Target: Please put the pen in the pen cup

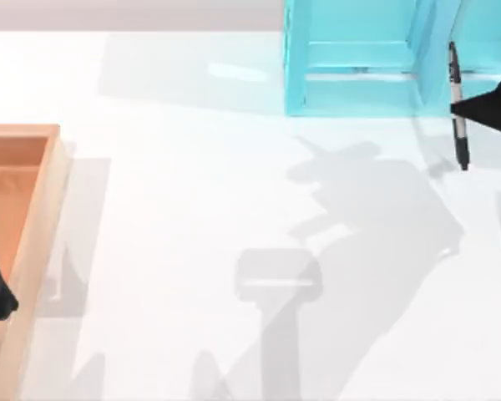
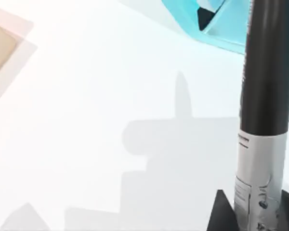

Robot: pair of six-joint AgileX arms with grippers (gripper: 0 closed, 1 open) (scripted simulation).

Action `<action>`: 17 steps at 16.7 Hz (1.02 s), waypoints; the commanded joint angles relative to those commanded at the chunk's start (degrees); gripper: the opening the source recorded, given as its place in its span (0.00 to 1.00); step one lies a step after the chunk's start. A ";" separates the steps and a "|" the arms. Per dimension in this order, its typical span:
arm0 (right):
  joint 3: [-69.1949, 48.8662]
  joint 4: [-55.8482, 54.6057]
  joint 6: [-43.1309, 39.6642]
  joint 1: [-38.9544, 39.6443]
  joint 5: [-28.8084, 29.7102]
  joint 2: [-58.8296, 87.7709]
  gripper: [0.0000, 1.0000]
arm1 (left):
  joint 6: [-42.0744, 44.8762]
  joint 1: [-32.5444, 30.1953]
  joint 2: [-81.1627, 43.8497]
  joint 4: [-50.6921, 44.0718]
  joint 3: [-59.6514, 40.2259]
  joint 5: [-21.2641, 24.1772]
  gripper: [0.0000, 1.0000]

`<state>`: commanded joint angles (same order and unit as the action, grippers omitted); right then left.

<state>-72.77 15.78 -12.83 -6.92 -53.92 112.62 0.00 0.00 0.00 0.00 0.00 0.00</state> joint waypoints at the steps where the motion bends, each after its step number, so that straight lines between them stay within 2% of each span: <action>1: 3.12 -5.44 -1.04 -5.61 -5.61 -1.73 0.00 | 0.00 0.00 0.00 0.00 0.00 0.00 1.00; 5: 14.21 -24.76 -4.65 -25.89 -26.53 -8.19 0.00 | 0.00 0.00 0.00 0.00 0.00 0.00 1.00; 9: 22.16 -38.03 -6.92 -40.36 -41.70 -12.71 0.00 | 0.00 0.00 0.00 0.00 0.00 0.00 1.00; 12: 25.23 -43.10 -7.68 -45.82 -47.24 -14.43 0.00 | 0.00 0.00 0.00 0.00 0.00 0.00 1.00; 17: 25.57 -43.71 -7.77 -46.47 -47.89 -14.65 0.00 | 0.00 0.00 0.00 0.00 0.00 0.00 1.00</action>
<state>-47.20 -27.93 -20.59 -53.39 -101.81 97.97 0.00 0.00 0.00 0.00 0.00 0.00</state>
